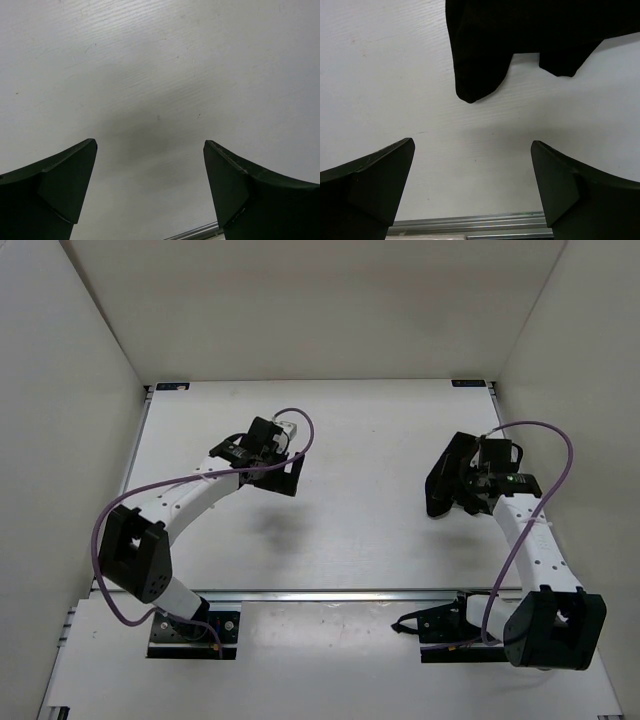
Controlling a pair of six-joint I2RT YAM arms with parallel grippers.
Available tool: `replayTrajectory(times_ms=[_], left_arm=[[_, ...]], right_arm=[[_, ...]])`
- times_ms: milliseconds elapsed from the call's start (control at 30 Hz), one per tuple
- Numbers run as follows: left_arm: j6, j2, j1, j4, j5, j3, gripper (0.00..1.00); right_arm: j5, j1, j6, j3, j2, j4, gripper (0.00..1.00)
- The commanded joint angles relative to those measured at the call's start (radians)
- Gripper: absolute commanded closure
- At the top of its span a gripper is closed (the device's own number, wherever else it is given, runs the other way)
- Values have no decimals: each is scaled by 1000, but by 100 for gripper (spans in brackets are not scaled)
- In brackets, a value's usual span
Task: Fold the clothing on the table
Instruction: Move the skirt to the center of the board
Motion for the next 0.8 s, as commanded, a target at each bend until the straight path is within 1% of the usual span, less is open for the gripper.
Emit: replayTrajectory(times_ms=[0,67,133,200,333,400,567,600,767], left_arm=[[8,-66,-10,39,6,-10,1],[8,-71,-11,34,12,-24,2],[8,-85,-16,37,3,-45,1],[7,-111,-18,51,12,-74,2],[-3,-152,-8,95,43,-157,1],[-4,-181,4,129,66,-180,2],[-1,-224,30,158,101,-245,1],[0,-238,38,161,106,-249,1],[5,-293,65,192,130,-286,2]], right_arm=[[-19,-21,-16,-24,7,49,1],[-26,-35,-9,-43,6,72,1],[-46,-75,-9,-53,16,83,1],[-57,-89,-7,-53,24,99,1],[-11,-44,14,-62,47,122,1],[-3,-23,34,-56,79,142,0],[26,45,100,-79,159,208,1],[30,45,120,-87,180,223,0],[23,43,146,-79,276,262,5]])
